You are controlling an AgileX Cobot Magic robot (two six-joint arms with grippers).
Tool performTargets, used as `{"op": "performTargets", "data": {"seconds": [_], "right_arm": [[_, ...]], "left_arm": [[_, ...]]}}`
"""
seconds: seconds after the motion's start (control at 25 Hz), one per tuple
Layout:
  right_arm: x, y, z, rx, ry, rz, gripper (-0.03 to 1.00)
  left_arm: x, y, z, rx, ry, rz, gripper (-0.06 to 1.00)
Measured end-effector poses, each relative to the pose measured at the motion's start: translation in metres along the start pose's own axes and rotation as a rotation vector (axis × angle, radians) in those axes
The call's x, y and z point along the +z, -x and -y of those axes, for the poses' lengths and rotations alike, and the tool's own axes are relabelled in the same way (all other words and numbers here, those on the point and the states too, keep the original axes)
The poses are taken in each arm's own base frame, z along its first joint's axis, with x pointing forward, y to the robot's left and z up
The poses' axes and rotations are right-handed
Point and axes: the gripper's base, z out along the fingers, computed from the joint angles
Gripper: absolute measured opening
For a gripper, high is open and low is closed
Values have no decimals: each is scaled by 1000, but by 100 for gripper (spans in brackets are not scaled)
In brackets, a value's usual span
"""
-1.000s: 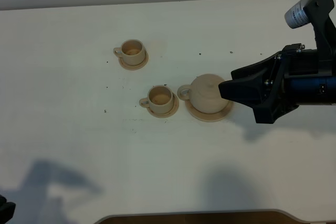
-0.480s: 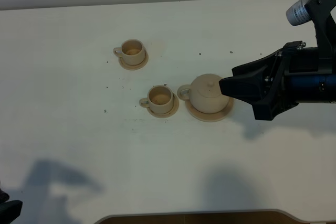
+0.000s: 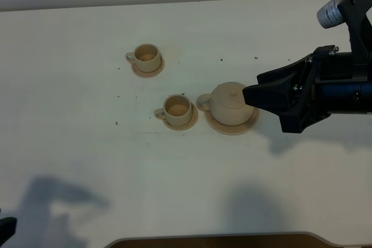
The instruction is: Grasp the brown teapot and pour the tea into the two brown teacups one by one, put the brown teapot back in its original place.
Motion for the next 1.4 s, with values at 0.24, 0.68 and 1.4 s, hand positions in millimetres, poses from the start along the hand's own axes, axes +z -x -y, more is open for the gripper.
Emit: {"op": "performTargets", "data": {"seconds": [0.24,0.68,1.4], "right_arm": [[0,0,0,-1,0,0,40],[0,2,-1,9,10,27,40],[33,39,5,-23,31,81,40]], "left_arm": [[-23,-15,0,-55,90,182,36],[-44,-36,7,-48,126,372,36],[-44,-36,7,-49,122,373,36]]}}
